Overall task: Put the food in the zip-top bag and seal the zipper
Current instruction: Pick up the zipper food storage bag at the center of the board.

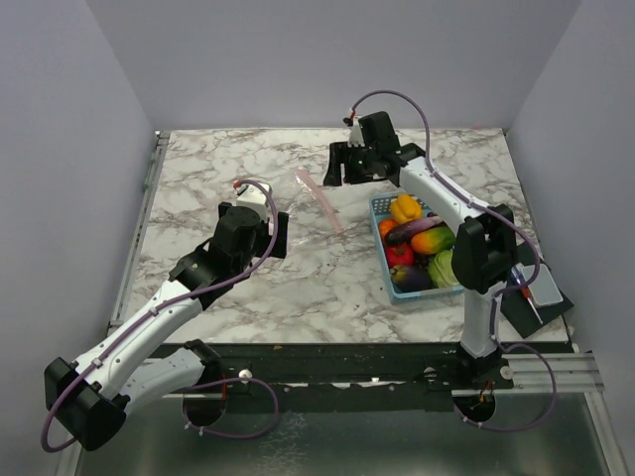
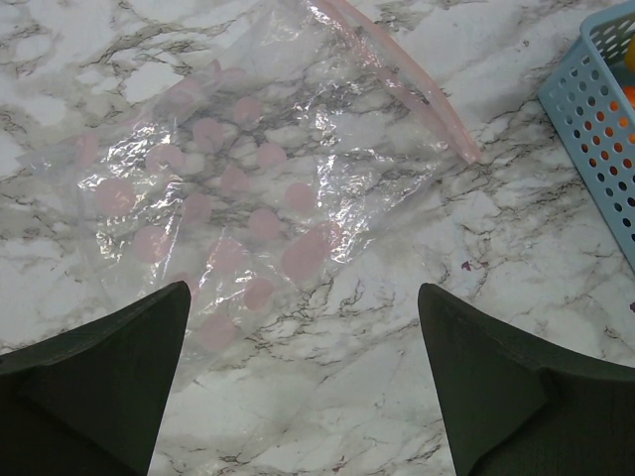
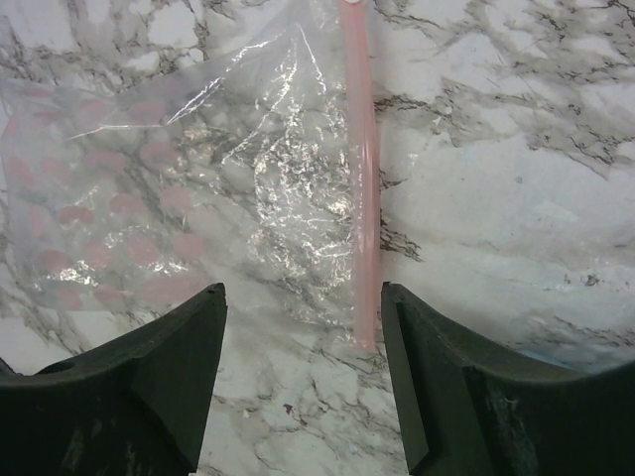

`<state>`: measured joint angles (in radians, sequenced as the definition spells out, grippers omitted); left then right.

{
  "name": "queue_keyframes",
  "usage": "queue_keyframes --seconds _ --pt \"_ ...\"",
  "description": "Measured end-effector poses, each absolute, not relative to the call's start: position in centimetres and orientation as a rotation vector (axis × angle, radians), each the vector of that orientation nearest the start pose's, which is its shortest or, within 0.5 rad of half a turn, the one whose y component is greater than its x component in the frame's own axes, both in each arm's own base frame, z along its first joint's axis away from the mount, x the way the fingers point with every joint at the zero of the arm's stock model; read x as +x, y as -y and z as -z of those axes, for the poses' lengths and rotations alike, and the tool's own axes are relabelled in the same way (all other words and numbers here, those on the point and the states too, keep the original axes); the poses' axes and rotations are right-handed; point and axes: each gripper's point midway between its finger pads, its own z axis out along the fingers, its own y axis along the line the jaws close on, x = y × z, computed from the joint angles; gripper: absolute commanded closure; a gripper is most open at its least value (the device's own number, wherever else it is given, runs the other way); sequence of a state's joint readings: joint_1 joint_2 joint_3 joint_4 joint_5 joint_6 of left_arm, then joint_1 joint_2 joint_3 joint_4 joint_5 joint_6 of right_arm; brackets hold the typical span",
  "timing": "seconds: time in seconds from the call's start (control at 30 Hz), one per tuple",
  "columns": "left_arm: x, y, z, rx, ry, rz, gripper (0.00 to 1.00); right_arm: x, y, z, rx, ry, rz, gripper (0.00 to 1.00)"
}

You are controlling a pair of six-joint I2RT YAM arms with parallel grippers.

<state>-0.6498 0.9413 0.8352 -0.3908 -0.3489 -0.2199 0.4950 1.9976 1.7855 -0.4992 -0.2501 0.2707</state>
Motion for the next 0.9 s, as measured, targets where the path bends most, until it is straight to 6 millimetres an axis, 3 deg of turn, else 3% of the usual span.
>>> queue_keyframes --seconds 0.33,0.5,0.9 --pt "27.6 14.5 -20.9 0.225 -2.028 0.184 0.01 47.1 -30.6 -13.7 -0.359 -2.393 -0.823 0.25" --pt "27.6 14.5 -20.9 0.225 -2.028 0.184 0.01 47.3 -31.1 -11.6 -0.357 -2.437 -0.891 0.23" --pt "27.7 14.6 -20.7 0.228 -2.036 0.180 0.01 48.0 -32.6 -8.5 -0.372 -2.467 -1.061 0.22"
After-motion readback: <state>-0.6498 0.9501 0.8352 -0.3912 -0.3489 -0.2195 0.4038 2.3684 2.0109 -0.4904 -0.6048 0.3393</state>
